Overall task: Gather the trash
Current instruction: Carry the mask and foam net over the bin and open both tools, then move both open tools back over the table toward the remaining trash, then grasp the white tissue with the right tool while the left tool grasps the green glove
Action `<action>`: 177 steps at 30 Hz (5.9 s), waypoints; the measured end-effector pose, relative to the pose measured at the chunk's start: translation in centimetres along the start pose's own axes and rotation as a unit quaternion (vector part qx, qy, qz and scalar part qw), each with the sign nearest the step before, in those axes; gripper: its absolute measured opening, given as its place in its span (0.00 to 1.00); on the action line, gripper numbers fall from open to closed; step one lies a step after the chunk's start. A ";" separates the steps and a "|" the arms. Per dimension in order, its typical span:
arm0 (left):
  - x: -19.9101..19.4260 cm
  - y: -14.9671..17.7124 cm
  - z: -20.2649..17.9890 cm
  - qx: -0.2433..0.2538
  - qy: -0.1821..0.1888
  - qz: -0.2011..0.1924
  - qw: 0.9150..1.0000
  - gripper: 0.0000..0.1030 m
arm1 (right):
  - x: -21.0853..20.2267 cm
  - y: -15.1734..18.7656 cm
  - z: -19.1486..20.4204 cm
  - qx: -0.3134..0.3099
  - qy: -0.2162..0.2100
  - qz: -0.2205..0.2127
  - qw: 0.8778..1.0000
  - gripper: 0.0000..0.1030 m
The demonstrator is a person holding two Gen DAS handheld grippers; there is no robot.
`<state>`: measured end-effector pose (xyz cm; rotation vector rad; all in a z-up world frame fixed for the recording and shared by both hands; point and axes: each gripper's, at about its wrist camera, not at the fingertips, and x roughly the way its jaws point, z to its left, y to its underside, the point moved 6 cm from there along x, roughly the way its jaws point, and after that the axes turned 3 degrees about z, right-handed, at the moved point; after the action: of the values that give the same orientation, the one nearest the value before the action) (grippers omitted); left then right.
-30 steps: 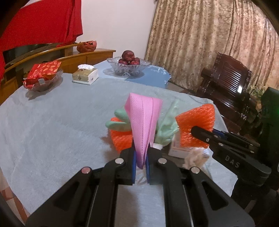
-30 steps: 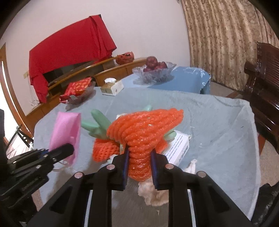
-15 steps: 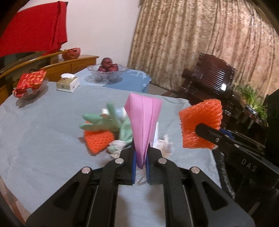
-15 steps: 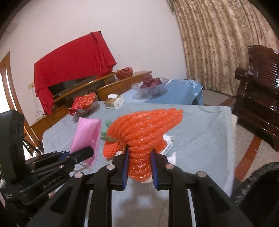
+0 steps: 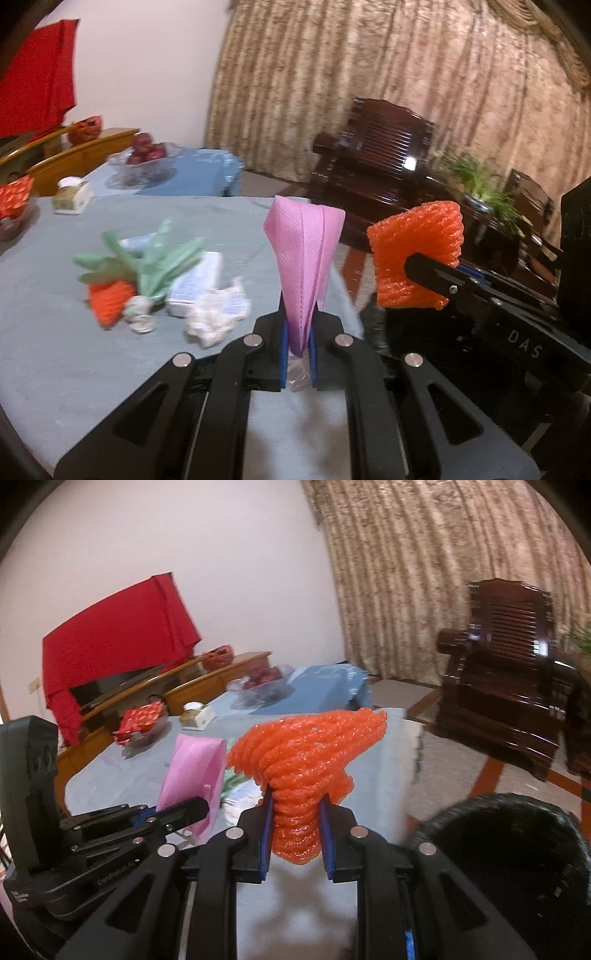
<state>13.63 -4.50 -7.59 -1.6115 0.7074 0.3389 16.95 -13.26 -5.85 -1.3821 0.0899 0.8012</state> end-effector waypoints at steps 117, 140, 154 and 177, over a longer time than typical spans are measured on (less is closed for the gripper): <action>3.2 4.2 22.7 -0.081 -0.181 0.028 0.980 0.80 | 22.6 6.4 6.6 -0.005 0.033 0.169 0.985 0.86; 5.9 1.8 19.0 -0.061 -0.149 0.020 0.987 0.66 | 19.9 5.4 5.6 -0.003 -0.001 0.147 0.989 0.19; 10.7 -0.4 18.1 -0.055 -0.138 0.037 0.988 0.49 | 19.7 4.0 3.4 0.005 0.008 0.136 0.991 0.19; 8.3 1.0 14.1 -0.049 -0.131 0.034 0.990 0.09 | 17.9 3.9 2.1 0.024 0.012 0.124 0.992 0.19</action>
<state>21.87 7.04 -15.78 -1.6003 0.5526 0.6320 27.16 -3.42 -17.61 -1.3514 0.3021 0.9830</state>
